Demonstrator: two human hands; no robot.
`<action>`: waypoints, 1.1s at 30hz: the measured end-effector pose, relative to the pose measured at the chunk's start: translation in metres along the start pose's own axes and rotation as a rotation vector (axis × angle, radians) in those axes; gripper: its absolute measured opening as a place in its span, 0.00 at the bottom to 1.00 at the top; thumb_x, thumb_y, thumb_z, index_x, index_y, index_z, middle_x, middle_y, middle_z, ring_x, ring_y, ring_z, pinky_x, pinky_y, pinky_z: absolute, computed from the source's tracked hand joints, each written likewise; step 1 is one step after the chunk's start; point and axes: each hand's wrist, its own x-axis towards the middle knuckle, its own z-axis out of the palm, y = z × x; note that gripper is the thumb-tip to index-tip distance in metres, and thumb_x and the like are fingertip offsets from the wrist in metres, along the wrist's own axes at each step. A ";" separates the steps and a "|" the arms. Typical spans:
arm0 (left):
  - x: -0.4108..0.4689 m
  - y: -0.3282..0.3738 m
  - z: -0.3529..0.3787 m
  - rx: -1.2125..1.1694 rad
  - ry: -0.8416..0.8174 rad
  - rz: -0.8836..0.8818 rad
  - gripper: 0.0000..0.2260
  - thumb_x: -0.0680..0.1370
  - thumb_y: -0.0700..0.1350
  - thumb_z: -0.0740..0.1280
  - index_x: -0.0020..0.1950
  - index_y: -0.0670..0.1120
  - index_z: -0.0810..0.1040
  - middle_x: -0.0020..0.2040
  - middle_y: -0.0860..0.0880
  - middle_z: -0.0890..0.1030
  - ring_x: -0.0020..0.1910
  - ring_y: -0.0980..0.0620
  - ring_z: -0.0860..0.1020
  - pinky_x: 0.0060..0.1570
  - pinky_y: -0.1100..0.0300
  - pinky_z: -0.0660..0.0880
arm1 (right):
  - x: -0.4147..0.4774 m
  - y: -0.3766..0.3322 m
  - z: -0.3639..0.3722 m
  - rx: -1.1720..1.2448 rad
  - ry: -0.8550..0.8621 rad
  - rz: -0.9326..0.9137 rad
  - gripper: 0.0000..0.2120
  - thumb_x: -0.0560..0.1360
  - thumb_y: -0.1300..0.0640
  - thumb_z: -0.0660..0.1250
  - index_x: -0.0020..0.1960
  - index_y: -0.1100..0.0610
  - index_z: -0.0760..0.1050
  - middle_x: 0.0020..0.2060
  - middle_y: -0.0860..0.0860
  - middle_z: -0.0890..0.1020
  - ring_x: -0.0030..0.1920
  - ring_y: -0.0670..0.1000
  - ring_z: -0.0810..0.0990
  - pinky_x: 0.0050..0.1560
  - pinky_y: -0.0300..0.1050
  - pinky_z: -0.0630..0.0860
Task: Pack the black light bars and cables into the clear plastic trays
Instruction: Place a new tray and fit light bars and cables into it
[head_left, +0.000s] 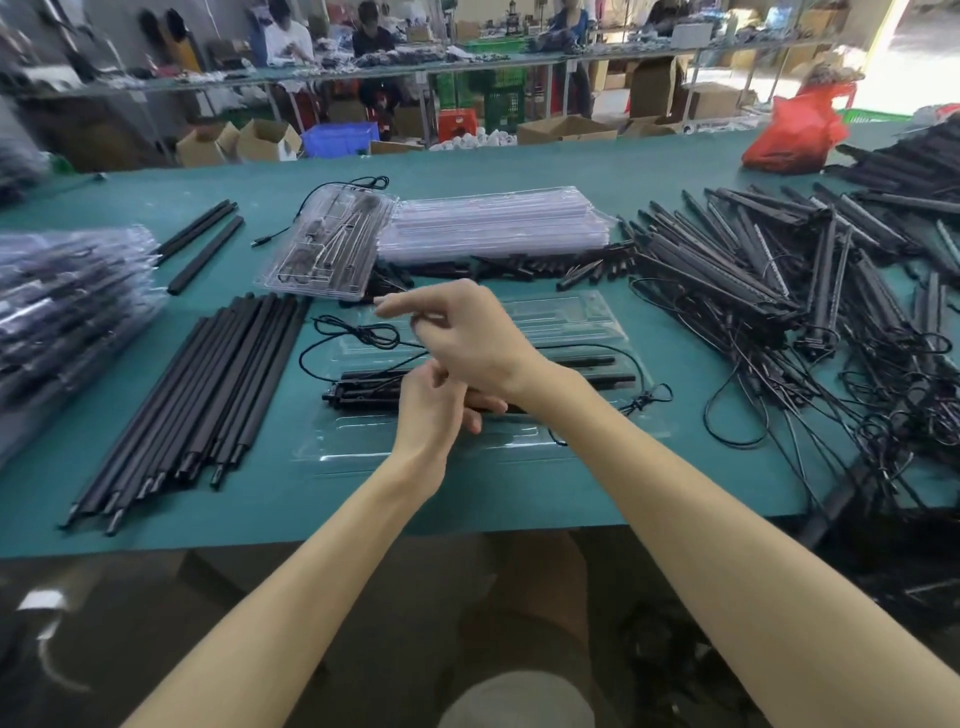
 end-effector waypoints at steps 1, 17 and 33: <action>0.000 -0.001 -0.001 -0.041 -0.017 -0.018 0.11 0.83 0.40 0.59 0.45 0.41 0.79 0.35 0.45 0.85 0.23 0.55 0.76 0.22 0.67 0.67 | -0.002 0.002 -0.004 0.008 0.077 -0.006 0.18 0.78 0.71 0.59 0.59 0.60 0.83 0.58 0.51 0.85 0.54 0.44 0.83 0.55 0.39 0.79; 0.006 0.015 -0.018 -0.168 0.006 -0.123 0.10 0.83 0.44 0.65 0.55 0.37 0.79 0.49 0.44 0.87 0.45 0.45 0.87 0.29 0.63 0.78 | -0.077 0.073 -0.030 -0.203 0.195 0.194 0.11 0.79 0.60 0.69 0.61 0.56 0.80 0.52 0.49 0.83 0.53 0.46 0.80 0.58 0.39 0.76; 0.007 0.016 -0.070 0.785 -0.031 0.199 0.11 0.80 0.52 0.68 0.39 0.50 0.81 0.32 0.52 0.81 0.25 0.53 0.77 0.30 0.61 0.72 | -0.099 0.072 -0.032 -0.294 0.226 0.123 0.05 0.80 0.55 0.69 0.50 0.55 0.83 0.43 0.47 0.81 0.49 0.48 0.77 0.54 0.46 0.74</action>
